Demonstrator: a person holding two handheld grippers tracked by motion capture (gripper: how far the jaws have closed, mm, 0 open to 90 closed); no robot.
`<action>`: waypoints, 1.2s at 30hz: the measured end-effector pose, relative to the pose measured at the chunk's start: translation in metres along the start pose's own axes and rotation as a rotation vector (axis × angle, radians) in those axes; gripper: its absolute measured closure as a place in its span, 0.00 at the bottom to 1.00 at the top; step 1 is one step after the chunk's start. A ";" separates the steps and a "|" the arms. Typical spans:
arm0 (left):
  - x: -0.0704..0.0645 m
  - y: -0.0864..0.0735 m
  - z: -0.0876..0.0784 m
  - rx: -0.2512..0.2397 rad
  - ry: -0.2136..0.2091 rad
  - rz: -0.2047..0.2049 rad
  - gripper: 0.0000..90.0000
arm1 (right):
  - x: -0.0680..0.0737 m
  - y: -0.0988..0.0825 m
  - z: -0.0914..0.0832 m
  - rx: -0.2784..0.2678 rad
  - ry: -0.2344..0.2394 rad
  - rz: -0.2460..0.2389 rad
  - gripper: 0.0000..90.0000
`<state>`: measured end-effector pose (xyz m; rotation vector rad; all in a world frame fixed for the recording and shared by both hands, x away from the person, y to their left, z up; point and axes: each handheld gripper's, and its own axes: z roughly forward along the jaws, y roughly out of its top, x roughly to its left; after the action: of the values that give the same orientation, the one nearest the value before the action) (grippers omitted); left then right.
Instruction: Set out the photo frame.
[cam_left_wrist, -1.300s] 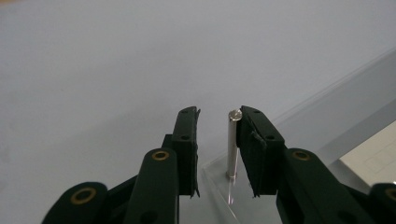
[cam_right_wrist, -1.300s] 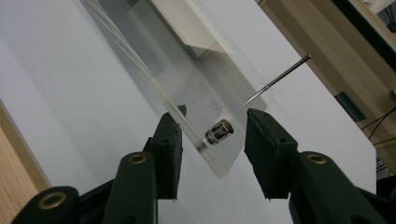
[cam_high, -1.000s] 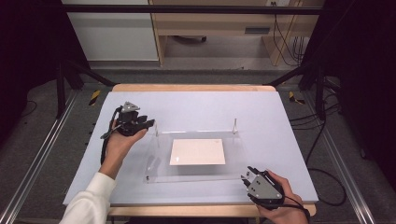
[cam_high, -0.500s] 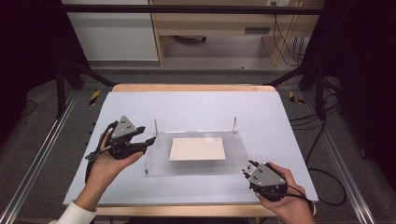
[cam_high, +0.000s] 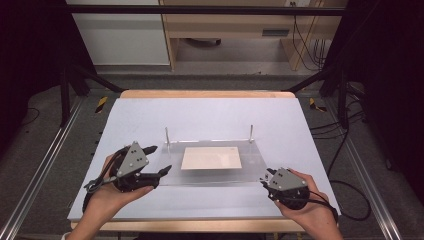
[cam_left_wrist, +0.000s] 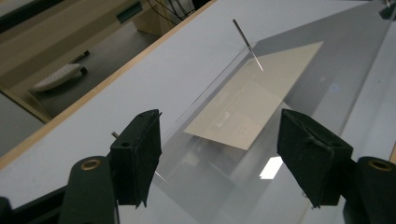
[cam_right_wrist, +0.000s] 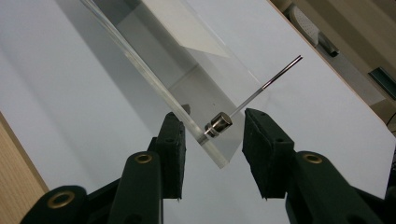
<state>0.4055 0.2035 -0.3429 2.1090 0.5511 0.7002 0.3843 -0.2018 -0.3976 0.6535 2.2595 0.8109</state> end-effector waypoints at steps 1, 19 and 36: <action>-0.003 0.000 -0.001 -0.001 -0.003 0.011 0.34 | -0.001 0.000 0.000 -0.002 0.002 -0.003 0.67; -0.049 -0.017 0.005 0.055 0.002 0.256 0.43 | -0.005 0.003 -0.001 -0.018 -0.004 0.010 0.68; -0.058 -0.023 0.024 0.091 0.061 0.290 0.65 | -0.007 0.004 -0.001 -0.015 0.010 0.020 0.67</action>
<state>0.3749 0.1680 -0.3905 2.2850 0.3163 0.9198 0.3891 -0.2039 -0.3911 0.6680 2.2572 0.8415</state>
